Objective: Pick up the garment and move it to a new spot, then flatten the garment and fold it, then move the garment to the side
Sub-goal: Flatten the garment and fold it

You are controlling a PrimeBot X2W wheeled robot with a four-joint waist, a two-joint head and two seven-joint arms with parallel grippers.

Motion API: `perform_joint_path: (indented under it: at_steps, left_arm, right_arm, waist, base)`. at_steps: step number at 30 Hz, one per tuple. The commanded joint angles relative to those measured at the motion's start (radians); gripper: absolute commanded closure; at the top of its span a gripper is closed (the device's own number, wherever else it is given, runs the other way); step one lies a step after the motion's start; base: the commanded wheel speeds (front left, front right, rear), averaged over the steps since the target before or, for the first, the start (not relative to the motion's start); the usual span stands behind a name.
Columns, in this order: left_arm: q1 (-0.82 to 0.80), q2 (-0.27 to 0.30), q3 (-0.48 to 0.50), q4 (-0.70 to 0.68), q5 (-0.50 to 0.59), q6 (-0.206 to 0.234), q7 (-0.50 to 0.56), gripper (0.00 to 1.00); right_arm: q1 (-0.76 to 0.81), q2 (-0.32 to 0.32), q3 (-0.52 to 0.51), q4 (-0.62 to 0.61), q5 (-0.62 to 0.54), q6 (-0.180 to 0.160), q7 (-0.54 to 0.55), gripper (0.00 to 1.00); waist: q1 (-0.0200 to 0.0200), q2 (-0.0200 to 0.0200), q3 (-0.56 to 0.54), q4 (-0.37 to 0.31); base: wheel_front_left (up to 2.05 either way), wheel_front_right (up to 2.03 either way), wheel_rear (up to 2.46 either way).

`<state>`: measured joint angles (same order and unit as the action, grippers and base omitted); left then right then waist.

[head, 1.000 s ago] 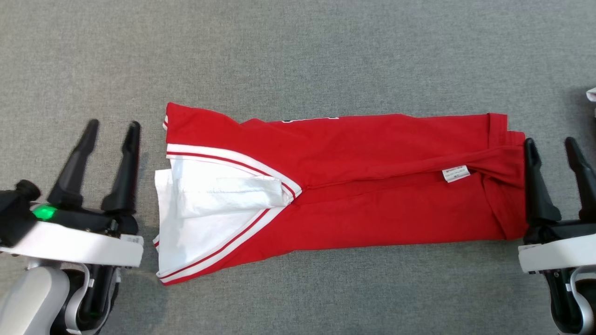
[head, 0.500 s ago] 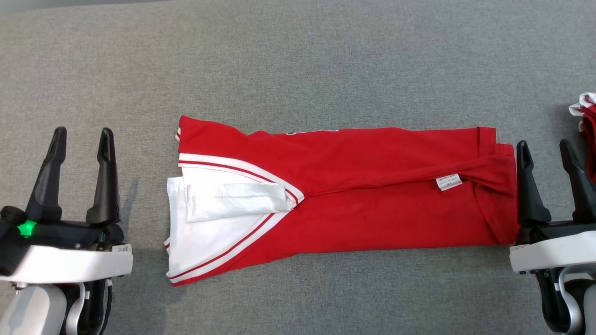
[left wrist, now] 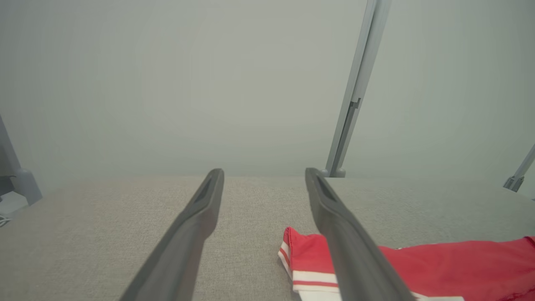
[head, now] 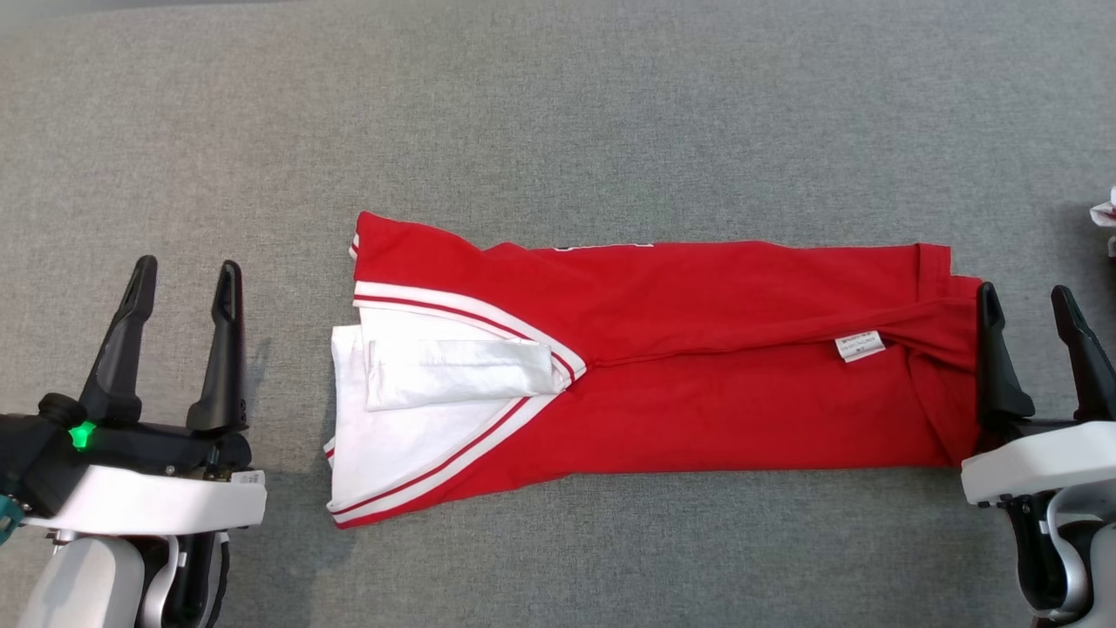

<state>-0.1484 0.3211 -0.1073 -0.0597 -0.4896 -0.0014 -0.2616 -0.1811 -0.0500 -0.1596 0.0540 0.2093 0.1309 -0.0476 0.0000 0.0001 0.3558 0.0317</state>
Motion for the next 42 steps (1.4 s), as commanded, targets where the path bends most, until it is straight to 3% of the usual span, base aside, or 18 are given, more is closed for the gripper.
perform_joint_path:
  at_steps: [1,20,21,22,23,25,33,42]
  left_arm:
    - [-0.013,-0.003,0.001,0.008,0.009,-0.011,-0.004,0.0]
    - [-0.044,-0.034,0.0,0.066,0.045,-0.063,-0.004,0.0]
    - [-0.045,-0.035,0.002,0.067,0.045,-0.065,-0.004,0.0]
    - [-0.046,-0.036,0.004,0.07,0.045,-0.068,-0.004,0.0]
    - [-0.047,-0.037,0.005,0.072,0.047,-0.068,-0.004,0.0]
    - [-0.046,-0.039,0.01,0.075,0.05,-0.07,-0.004,0.0]
    - [-0.033,-0.046,0.017,0.087,0.06,-0.077,-0.004,0.0]
    - [-0.032,-0.051,0.02,0.093,0.067,-0.083,-0.004,0.0]
  right_arm:
    - [-0.019,-0.008,-0.006,0.027,-0.009,0.0,-0.004,0.0]
    - [-0.079,-0.002,0.089,0.396,0.075,0.0,-0.063,0.0]
    - [-0.075,0.0,0.1,0.406,0.078,0.0,-0.068,0.05]
    - [-0.07,0.001,0.111,0.417,0.082,0.0,-0.072,0.4]
    - [-0.065,0.003,0.125,0.426,0.083,0.001,-0.076,0.57]
    - [-0.06,0.004,0.142,0.443,0.095,0.001,-0.084,1.0]
    - [-0.078,-0.033,0.07,0.434,0.094,-0.003,-0.138,1.0]
    - [-0.095,-0.082,-0.042,0.343,0.064,0.0,-0.101,1.0]
  waist:
    - [0.0,-0.0001,0.006,0.002]
    - [0.0,-0.0001,0.031,0.01]
    - [0.0,-0.0001,0.03,0.009]
    - [0.0,-0.0001,0.029,0.009]
    - [0.0,-0.0001,0.027,0.008]
    - [0.0,-0.0001,0.024,0.005]
    - [0.0,-0.0001,0.011,-0.01]
    - [0.0,-0.0001,0.009,-0.026]
  base:
    - [0.0,0.0,0.0]
    - [0.0,0.0,0.0]
    - [0.0,0.0,0.0]
    - [0.0,0.0,0.0]
    - [0.0,0.0,0.0]
    - [0.0,0.0,0.0]
    - [0.0,0.0,0.0]
    - [0.0,0.0,0.0]
